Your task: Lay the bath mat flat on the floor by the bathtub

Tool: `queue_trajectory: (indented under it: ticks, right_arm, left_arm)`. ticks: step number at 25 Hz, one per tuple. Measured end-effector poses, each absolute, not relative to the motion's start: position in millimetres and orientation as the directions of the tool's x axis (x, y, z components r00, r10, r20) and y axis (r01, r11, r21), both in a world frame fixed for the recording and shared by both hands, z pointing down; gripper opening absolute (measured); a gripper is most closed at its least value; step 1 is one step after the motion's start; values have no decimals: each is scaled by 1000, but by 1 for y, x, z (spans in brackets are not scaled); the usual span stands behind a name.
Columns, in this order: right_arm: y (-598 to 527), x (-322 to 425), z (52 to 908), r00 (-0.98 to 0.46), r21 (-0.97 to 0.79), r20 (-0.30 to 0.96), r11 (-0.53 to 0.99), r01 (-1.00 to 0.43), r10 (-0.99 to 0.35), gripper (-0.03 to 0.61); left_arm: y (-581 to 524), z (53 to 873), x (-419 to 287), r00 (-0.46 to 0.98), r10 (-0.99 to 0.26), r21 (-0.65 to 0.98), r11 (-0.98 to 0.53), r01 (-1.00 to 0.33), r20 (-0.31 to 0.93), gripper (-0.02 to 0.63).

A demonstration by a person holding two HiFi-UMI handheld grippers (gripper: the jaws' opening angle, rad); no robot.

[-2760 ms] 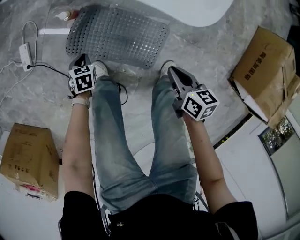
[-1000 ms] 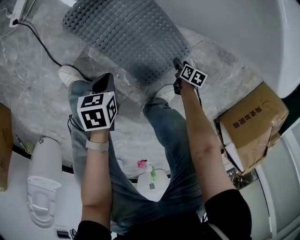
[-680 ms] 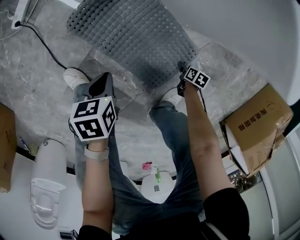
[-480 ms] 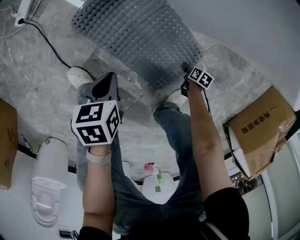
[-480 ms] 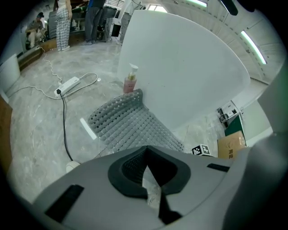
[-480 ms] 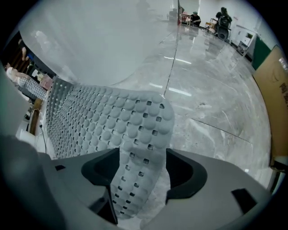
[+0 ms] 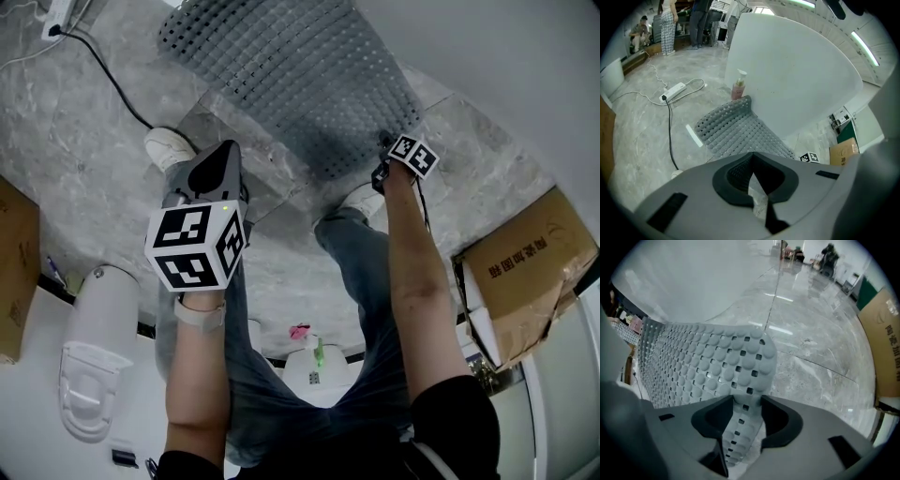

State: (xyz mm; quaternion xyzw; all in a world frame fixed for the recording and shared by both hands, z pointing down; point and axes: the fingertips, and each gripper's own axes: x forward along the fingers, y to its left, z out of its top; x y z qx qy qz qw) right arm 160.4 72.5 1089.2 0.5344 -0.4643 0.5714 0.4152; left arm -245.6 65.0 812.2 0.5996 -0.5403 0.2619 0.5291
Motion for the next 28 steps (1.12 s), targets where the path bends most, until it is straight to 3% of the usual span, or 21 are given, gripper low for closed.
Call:
queue_trajectory:
  ticks: [7,19,24,28]
  right_arm:
    - [67,142,1070,-246,-248,969,-182,-951,-36,103]
    - [95,207,1032,-201,-213,977,-217,-953,-76,95]
    - [102,212,1022,-175,-198,979,-296,-934,-104,94]
    - [121,227,1022,-138,-165,986,-374,-913,-98,94]
  left_arm:
    - [63,815,-233,287,-367,359,145,-922,885,18]
    - [72,818,-171,364,-313,394,36,-918,877,18]
    - [75,824,-172,376,-279,403,42,-914,883,18]
    - [55,805,-174,379,-330,399,-7,-917,865,18]
